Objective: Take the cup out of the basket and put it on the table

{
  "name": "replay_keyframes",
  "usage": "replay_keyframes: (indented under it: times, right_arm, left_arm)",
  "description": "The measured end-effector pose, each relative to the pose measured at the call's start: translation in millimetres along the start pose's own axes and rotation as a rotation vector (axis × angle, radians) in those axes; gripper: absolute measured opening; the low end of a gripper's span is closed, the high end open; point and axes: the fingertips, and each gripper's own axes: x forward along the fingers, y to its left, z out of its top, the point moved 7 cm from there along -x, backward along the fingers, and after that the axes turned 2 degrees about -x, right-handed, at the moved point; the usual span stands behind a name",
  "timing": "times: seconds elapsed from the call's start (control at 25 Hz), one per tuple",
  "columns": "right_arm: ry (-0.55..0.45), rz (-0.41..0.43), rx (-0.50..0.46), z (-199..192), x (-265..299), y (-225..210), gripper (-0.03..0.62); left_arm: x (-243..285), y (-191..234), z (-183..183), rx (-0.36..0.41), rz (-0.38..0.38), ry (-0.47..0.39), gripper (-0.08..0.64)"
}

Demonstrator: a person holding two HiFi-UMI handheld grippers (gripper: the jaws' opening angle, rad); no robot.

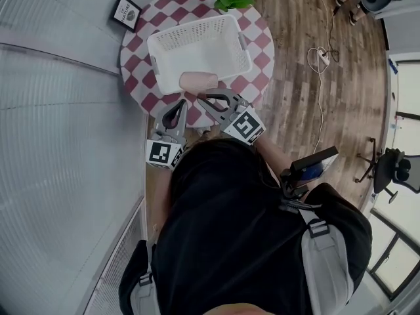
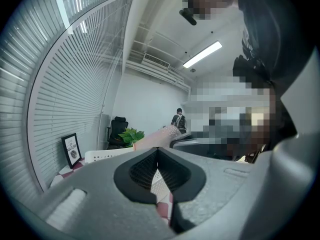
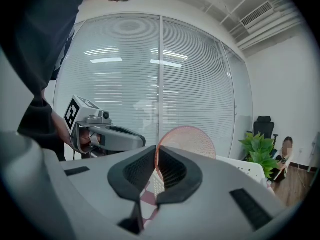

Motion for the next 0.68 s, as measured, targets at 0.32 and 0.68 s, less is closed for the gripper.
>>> replay_keyframes:
  times: [0.32, 0.68]
  right_arm:
    - [0.002, -0.005, -0.002, -1.1, 1.3, -4.2, 0.025]
    - [0.006, -0.003, 0.001, -4.1, 3.7, -7.0, 0.025]
  left_arm:
    - [2.3, 2.3, -0.1, 0.004, -0.001, 0.003, 0.006]
    - [4.0, 5.1, -2.6, -0.003, 0.002, 0.010, 0.005]
